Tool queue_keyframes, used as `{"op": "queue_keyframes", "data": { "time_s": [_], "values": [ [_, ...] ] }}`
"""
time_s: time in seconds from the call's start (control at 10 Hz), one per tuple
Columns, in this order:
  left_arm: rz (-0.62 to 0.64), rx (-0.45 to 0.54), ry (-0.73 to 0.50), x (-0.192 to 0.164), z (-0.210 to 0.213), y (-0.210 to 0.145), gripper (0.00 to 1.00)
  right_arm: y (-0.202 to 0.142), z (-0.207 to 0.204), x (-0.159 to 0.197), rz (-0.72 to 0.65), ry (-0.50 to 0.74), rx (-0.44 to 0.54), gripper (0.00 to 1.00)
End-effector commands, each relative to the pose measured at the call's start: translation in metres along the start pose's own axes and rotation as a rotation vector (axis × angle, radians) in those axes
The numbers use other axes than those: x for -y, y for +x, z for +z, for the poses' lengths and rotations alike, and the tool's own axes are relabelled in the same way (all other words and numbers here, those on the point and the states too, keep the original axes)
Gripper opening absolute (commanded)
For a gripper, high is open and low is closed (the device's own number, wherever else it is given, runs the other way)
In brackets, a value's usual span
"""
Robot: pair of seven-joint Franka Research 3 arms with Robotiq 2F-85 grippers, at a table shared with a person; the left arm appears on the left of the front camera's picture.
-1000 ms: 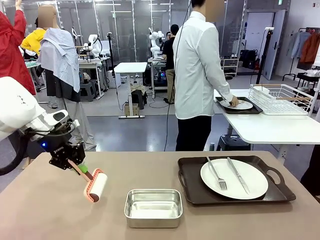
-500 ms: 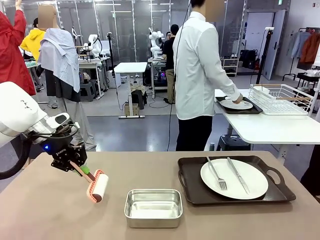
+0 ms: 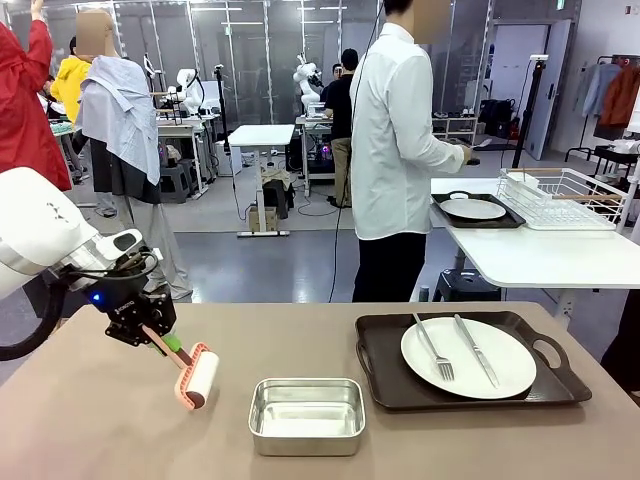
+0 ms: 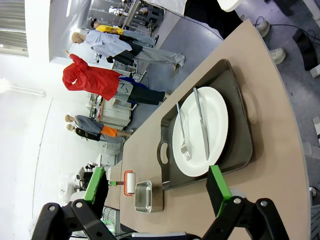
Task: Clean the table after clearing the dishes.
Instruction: When the left (or right) Handle tray is removed, use the left hand (or right hand) to clean the left (or right) side of the table with the Lint Roller.
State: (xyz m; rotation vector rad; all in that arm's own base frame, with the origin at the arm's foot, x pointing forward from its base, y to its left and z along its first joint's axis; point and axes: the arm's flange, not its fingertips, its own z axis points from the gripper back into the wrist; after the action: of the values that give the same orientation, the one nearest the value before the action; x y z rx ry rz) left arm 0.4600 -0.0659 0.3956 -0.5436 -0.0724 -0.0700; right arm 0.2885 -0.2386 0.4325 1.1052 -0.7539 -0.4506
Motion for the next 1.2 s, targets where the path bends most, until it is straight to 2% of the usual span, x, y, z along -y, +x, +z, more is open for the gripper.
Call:
{"op": "queue_keyframes", "data": {
  "time_s": [0.0, 0.3, 0.6, 0.7, 1.1],
  "values": [
    [-0.055, -0.025, -0.066, -0.004, -0.003, 0.019, 0.20, 0.000, 0.001, -0.002, 0.001, 0.013, 0.010, 1.00],
    [0.051, -0.001, -0.141, -0.021, -0.018, 0.035, 0.20, 0.000, 0.001, -0.002, 0.001, 0.013, 0.010, 1.00],
    [0.044, -0.032, -0.190, -0.037, -0.033, 0.035, 0.20, 0.000, 0.001, -0.002, 0.001, 0.013, 0.010, 1.00],
    [0.046, -0.006, -0.196, -0.044, -0.037, 0.034, 0.20, 0.000, 0.001, -0.002, 0.001, 0.013, 0.010, 1.00],
    [0.078, -0.019, -0.144, -0.072, -0.038, 0.032, 0.20, 0.000, 0.001, -0.002, 0.001, 0.013, 0.010, 1.00]
  ]
}}
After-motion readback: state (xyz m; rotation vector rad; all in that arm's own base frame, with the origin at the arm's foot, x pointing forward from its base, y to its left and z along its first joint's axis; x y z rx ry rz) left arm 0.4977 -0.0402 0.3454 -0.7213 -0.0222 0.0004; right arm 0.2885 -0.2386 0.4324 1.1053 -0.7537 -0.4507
